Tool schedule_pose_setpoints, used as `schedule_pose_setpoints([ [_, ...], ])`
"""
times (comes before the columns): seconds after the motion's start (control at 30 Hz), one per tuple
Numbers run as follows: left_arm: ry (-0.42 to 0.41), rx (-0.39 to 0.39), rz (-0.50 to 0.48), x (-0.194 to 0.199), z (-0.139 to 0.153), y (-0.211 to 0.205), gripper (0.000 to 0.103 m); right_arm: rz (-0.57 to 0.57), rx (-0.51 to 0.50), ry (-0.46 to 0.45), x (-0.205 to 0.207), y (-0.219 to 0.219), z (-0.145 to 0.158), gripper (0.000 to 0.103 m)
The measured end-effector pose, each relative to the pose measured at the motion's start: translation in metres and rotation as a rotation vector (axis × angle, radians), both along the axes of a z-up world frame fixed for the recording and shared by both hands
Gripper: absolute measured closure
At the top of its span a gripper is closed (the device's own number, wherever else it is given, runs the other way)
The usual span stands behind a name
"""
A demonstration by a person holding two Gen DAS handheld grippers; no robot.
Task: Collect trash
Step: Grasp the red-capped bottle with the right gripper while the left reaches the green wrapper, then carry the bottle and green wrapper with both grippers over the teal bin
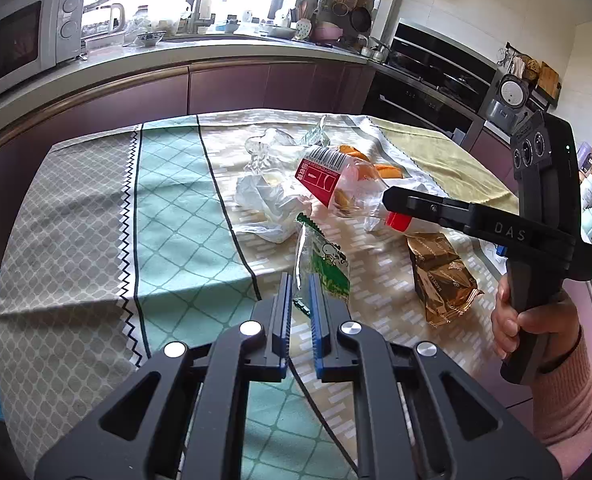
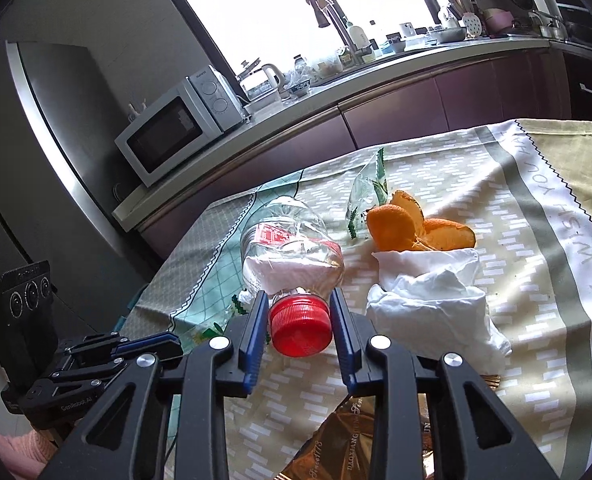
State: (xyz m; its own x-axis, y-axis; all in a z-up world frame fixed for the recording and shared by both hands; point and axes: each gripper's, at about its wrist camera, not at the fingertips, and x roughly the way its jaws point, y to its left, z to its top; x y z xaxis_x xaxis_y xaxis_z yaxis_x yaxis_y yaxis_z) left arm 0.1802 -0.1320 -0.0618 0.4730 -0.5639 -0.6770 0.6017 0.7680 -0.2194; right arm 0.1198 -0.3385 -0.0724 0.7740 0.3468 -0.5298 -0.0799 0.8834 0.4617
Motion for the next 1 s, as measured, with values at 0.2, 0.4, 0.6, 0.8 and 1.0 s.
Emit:
schedule_pose_setpoints([
  [0.2, -0.042, -0.005, 0.034, -0.006, 0.013, 0.019, 0.094, 0.003, 0.048, -0.032, 0.0, -0.001, 0.004, 0.074],
  [0.4, -0.059, -0.02, 0.077, -0.008, 0.02, 0.041, 0.094, 0.006, 0.089, -0.067, 0.002, 0.001, 0.012, 0.074],
  [0.6, -0.06, -0.03, 0.12, -0.006, 0.025, 0.061, 0.094, 0.031, 0.133, -0.086, 0.014, 0.013, 0.017, 0.074],
  [0.8, -0.07, -0.03, 0.16, -0.009, 0.029, 0.083, 0.094, 0.07, 0.171, -0.091, 0.022, 0.032, 0.021, 0.074],
  [1.0, -0.082, -0.031, 0.214, -0.013, 0.034, 0.108, 0.094, 0.12, 0.194, -0.093, 0.031, 0.054, 0.024, 0.075],
])
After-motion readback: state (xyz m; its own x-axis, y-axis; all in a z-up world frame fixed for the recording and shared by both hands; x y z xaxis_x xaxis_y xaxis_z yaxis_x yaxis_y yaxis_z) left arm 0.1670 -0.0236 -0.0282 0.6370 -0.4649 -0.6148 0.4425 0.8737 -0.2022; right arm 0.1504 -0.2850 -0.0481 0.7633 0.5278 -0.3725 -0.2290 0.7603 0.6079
